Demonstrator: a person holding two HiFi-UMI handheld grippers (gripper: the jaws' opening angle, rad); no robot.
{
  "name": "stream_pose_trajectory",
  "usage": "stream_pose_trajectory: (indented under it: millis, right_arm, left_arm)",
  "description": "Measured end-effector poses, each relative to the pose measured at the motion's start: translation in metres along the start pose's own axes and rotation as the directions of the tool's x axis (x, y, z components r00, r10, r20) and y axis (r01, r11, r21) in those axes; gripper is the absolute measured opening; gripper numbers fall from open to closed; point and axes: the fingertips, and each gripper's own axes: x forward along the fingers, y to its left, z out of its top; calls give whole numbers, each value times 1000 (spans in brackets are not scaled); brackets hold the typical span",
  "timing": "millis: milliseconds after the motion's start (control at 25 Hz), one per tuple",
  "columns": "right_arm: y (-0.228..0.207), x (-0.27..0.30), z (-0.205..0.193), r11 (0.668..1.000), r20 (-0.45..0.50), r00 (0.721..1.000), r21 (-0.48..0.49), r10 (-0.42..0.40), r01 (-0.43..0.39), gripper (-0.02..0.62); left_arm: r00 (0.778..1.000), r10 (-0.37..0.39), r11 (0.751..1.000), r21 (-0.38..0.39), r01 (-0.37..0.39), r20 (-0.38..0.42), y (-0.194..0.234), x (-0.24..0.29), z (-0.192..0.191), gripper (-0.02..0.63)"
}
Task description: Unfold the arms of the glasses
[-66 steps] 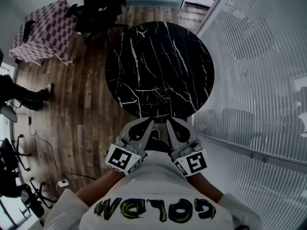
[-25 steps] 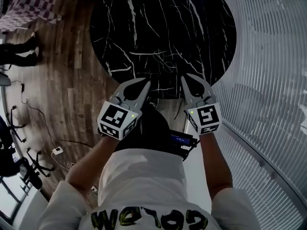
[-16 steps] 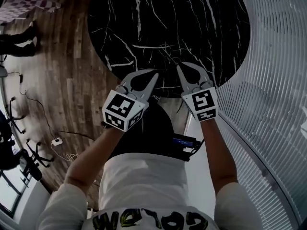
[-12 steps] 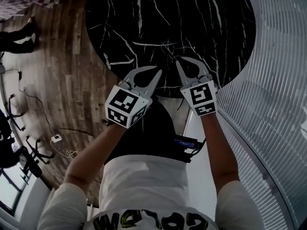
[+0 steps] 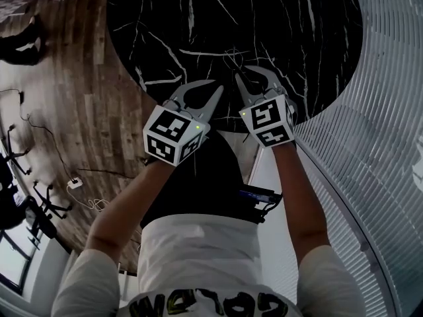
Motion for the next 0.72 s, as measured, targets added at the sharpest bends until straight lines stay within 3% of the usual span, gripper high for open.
stream_pose_trajectory:
  millis: [360,480,560,720]
  right_arm:
    - [-2,8,-10,1000,-29,1000,20,-4,5,5]
    - [-4,6,-7,993,8,1000,115,13,-14,5]
    - [-7,1,-1,970,61,997,238,43,-56,5]
    - [-8,-8,12,881,183,978,442,95,-168,3]
  left_arm:
    - [999,22,1000,10,-21,-30,13,1,-5,18]
    - [999,17,1000,-6,-17,-47,15,4,-8,32]
    - [999,-2,999,-35,0,-53,14,6,-10,71]
    - [999,-28,992,-127,23,-38,16,11,-8,84]
